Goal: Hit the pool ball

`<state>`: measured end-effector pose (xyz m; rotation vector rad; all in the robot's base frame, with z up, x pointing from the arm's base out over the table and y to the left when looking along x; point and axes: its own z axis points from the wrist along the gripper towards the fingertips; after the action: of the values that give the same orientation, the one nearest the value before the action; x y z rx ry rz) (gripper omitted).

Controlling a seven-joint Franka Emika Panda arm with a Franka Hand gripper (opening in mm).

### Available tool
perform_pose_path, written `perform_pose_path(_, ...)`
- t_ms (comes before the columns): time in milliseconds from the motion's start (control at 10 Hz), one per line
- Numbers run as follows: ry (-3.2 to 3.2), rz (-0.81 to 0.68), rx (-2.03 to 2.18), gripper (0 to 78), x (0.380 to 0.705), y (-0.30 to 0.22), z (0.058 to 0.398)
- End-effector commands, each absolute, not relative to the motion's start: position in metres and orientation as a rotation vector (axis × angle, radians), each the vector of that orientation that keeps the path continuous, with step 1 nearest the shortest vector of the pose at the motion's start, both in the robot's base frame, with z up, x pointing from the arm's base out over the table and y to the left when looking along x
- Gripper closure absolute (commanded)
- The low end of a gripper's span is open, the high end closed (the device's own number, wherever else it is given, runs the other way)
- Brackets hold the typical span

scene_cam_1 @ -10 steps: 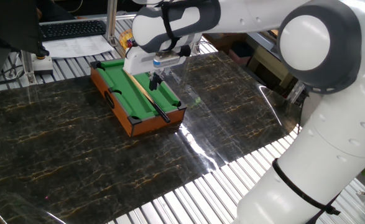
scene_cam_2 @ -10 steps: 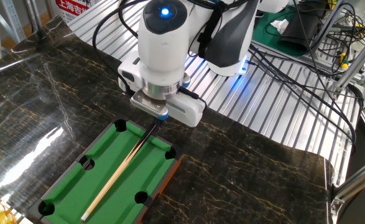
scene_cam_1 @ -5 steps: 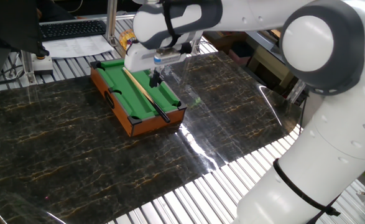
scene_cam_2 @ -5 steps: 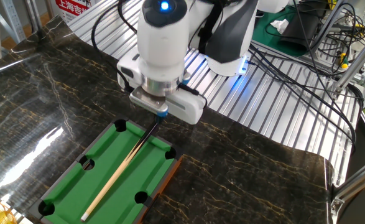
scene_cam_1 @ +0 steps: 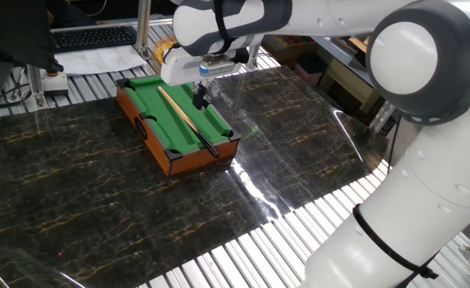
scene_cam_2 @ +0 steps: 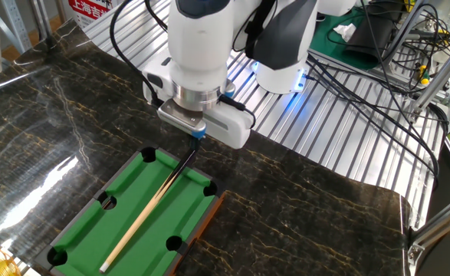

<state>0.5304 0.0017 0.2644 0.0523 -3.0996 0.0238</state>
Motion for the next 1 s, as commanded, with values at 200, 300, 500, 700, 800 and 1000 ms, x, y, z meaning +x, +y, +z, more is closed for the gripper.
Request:
perform_pose_path(200,-3.111,0.012,0.035,76.4,0.5332,-0.0031,0.2686)
perform_pose_path(300,-3.114,0.014,0.034,76.4,0.5322,-0.0013,0.2673)
perform_pose_path(500,-3.119,0.022,0.046,76.4,0.5317,-0.0005,0.2668)
perform_pose_path(700,-3.122,0.018,0.068,76.4,0.5317,-0.0005,0.2668)
perform_pose_path(800,-3.132,0.019,0.069,76.4,0.5317,-0.0005,0.2669)
perform_pose_path(1000,-3.141,0.026,0.070,76.4,0.5319,-0.0009,0.2672)
